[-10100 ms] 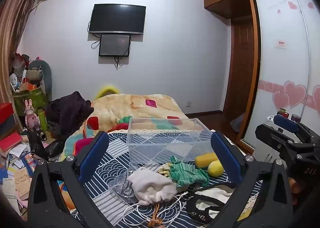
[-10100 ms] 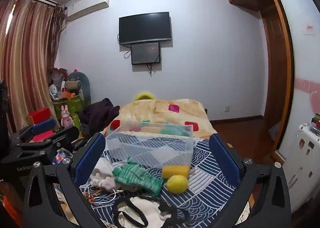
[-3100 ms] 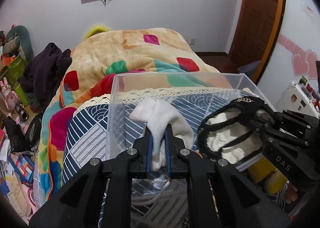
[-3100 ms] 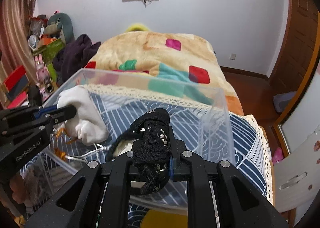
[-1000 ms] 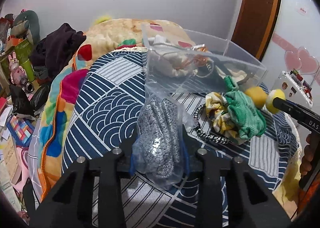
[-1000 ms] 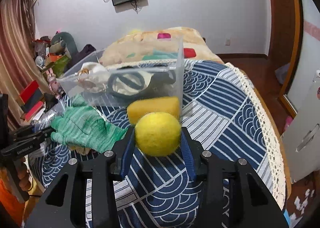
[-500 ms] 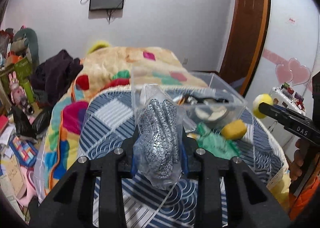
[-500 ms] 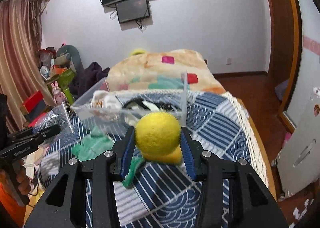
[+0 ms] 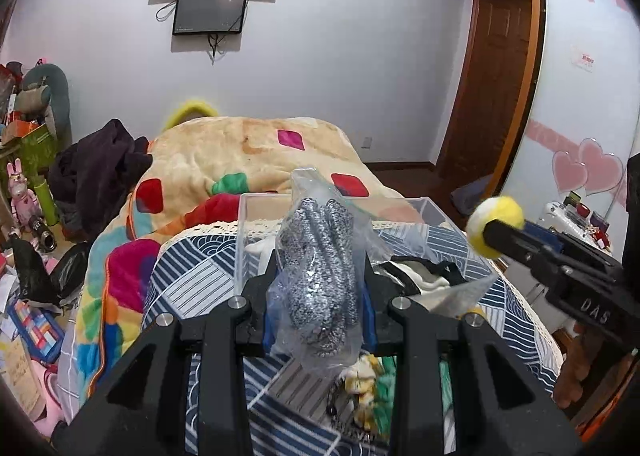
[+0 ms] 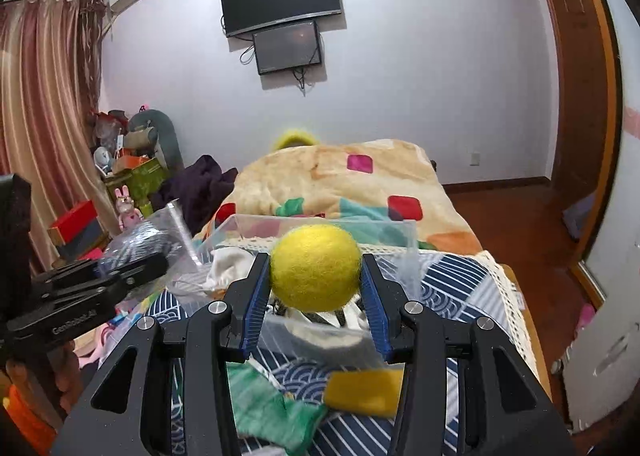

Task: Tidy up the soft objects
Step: 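Lower the scrubber and felt ball into the clear box and open both tools, then grasp the green knitted glove with the left tool while the right tool grasps the yellow sponge, then lower the glove and sponge into the clear box and open both tools, then grasp the beaded band with the left tool while the right tool grasps the floral scrunchie, then lower the beaded band and scrunchie into the clear box and open both tools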

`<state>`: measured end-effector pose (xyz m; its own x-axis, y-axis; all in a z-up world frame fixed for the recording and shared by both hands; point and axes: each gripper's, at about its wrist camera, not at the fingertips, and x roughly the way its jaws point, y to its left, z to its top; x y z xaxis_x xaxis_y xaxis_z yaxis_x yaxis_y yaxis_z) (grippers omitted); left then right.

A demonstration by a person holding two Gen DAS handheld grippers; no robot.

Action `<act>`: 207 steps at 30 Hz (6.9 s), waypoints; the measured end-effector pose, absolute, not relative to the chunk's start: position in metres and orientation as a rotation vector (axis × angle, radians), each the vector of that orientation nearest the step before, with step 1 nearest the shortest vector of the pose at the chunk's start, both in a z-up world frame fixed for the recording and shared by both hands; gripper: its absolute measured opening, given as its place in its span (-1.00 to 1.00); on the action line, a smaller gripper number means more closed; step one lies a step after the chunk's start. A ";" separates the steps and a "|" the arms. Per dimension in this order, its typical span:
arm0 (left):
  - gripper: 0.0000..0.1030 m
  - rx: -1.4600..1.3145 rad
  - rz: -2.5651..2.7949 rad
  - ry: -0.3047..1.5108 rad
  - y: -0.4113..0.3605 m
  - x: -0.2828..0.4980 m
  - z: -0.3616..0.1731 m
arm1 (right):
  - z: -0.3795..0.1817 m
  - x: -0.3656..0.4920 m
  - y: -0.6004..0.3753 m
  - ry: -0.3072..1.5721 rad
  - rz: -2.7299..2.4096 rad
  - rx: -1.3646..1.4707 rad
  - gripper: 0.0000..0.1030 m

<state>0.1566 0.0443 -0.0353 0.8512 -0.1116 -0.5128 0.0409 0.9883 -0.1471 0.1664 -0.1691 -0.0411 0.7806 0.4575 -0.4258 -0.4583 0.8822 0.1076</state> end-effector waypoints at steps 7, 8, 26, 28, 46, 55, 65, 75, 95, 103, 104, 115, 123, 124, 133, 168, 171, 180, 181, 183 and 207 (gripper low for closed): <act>-0.37 -0.132 -0.091 0.606 0.036 0.192 -0.050 | -0.057 0.197 -0.158 0.537 0.485 0.006 -0.20; -0.37 -0.128 -0.089 0.617 0.034 0.197 -0.054 | -0.059 0.201 -0.157 0.550 0.484 0.008 -0.20; -0.23 -0.029 -0.041 0.720 0.015 0.227 -0.090 | -0.082 0.212 -0.158 0.654 0.428 -0.067 -0.17; -0.05 -0.034 -0.047 0.713 0.015 0.223 -0.087 | -0.081 0.213 -0.159 0.653 0.429 -0.067 -0.17; 0.34 -0.080 -0.096 0.601 0.021 0.161 -0.048 | -0.047 0.180 -0.194 0.523 0.384 -0.046 0.49; 0.34 -0.081 -0.147 0.638 0.006 0.134 -0.070 | -0.068 0.165 -0.207 0.556 0.360 -0.051 0.54; 0.33 -0.109 -0.192 0.705 -0.012 0.127 -0.104 | -0.117 0.167 -0.210 0.693 0.349 -0.066 0.54; -0.34 -0.143 -0.277 0.739 -0.019 0.131 -0.117 | -0.125 0.159 -0.199 0.703 0.388 -0.099 0.37; -0.55 -0.150 -0.187 0.567 0.014 0.103 -0.056 | -0.093 0.149 -0.213 0.604 0.402 -0.054 -0.05; -0.55 -0.164 -0.125 0.488 0.029 0.119 -0.023 | -0.059 0.153 -0.209 0.505 0.411 -0.052 -0.05; -0.55 -0.162 -0.122 0.487 0.030 0.124 -0.020 | -0.056 0.155 -0.208 0.497 0.410 -0.052 -0.05; -0.55 -0.066 -0.033 0.529 0.011 0.170 -0.040 | -0.065 0.191 -0.182 0.554 0.462 -0.046 -0.05; -0.54 -0.043 -0.021 0.597 0.005 0.199 -0.067 | -0.079 0.196 -0.181 0.610 0.453 -0.056 -0.05; -0.54 -0.038 -0.018 0.600 0.004 0.201 -0.068 | -0.078 0.197 -0.182 0.613 0.452 -0.057 -0.05; -0.35 -0.002 -0.007 0.613 -0.002 0.201 -0.074 | -0.078 0.196 -0.182 0.629 0.451 -0.056 0.03; 0.56 -0.051 -0.015 0.729 0.045 0.121 -0.121 | -0.123 0.153 -0.152 0.747 0.623 -0.100 0.60; 0.52 -0.051 -0.022 0.757 0.044 0.121 -0.130 | -0.132 0.154 -0.144 0.767 0.622 -0.134 0.53; 0.08 -0.039 -0.067 0.796 0.031 0.127 -0.142 | -0.132 0.148 -0.137 0.771 0.667 -0.171 -0.54; 0.04 -0.038 -0.071 0.797 0.030 0.128 -0.142 | -0.131 0.147 -0.138 0.764 0.661 -0.173 -0.57; -0.08 -0.033 -0.082 0.800 0.026 0.130 -0.141 | -0.129 0.148 -0.142 0.751 0.653 -0.164 -0.71; -0.86 -0.035 -0.121 0.648 0.020 0.107 -0.089 | -0.086 0.133 -0.181 0.570 0.591 -0.043 -0.84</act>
<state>0.1073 0.0204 -0.0888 0.7904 -0.1236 -0.6001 0.1015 0.9923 -0.0706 0.1329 -0.1807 -0.0864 0.6815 0.5150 -0.5199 -0.5383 0.8341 0.1206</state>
